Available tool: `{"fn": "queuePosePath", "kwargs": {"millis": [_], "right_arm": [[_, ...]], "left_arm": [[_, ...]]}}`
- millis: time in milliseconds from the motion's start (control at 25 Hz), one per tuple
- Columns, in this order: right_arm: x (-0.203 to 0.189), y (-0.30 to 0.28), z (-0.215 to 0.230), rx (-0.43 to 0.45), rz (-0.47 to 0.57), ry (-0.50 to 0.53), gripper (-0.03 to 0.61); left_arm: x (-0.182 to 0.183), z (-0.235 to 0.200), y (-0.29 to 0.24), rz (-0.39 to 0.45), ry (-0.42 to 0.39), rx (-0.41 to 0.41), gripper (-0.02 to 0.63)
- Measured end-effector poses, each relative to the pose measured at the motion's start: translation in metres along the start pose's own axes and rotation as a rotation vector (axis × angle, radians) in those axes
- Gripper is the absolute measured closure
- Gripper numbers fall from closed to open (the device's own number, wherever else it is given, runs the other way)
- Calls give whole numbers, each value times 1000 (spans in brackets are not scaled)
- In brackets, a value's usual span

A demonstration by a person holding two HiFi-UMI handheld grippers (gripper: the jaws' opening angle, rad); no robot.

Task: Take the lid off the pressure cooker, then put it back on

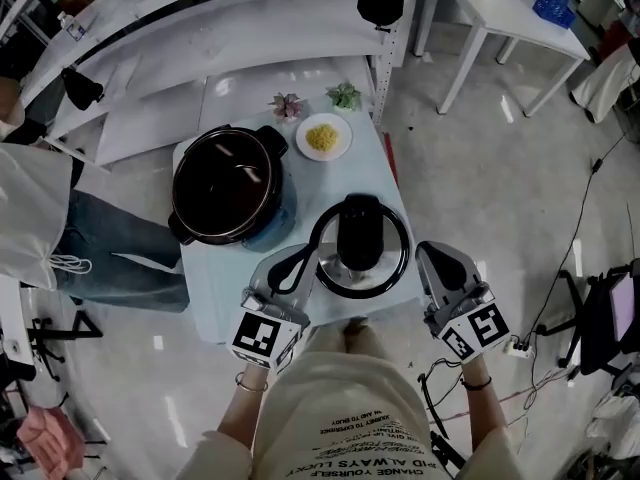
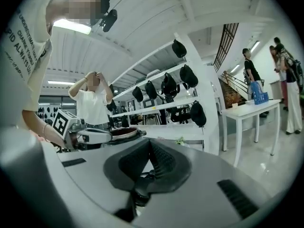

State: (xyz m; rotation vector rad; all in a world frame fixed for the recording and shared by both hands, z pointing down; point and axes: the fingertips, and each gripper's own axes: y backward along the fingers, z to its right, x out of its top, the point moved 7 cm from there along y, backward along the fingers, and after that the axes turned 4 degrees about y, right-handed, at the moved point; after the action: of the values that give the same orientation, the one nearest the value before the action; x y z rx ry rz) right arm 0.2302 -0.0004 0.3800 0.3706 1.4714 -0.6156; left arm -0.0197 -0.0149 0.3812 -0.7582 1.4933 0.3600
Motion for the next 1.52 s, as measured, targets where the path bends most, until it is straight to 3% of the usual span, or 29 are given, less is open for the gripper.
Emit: {"fn": "queuePosePath", "kwargs": {"millis": [280, 320, 360, 440, 600, 680, 1000, 1280, 1520], "right_arm": [[-1, -5, -10, 31, -2, -3, 566], [-4, -6, -11, 36, -8, -10, 536], [-6, -7, -12, 44, -14, -16, 484], [-11, -9, -13, 64, -28, -22, 453], [-20, -14, -17, 114, -66, -2, 332], [-24, -17, -17, 141, -88, 21, 307], [-43, -31, -13, 242, -197, 131, 278], [-61, -46, -4, 348, -265, 171, 270], [-84, -62, 2, 445, -331, 197, 268]], "left_arm": [[-4, -6, -4, -25, -14, -112, 583], [-6, -6, -6, -35, -11, -135, 580], [-8, -6, -7, -44, -11, -157, 546], [-10, -6, -10, -58, -13, -193, 457], [-15, -4, -16, -94, -47, -266, 371], [-18, -2, -21, -115, -66, -306, 341], [-39, 1, -40, -223, -186, -433, 313], [-59, 3, -59, -312, -264, -477, 310], [-82, 2, -76, -408, -277, -495, 310]]}}
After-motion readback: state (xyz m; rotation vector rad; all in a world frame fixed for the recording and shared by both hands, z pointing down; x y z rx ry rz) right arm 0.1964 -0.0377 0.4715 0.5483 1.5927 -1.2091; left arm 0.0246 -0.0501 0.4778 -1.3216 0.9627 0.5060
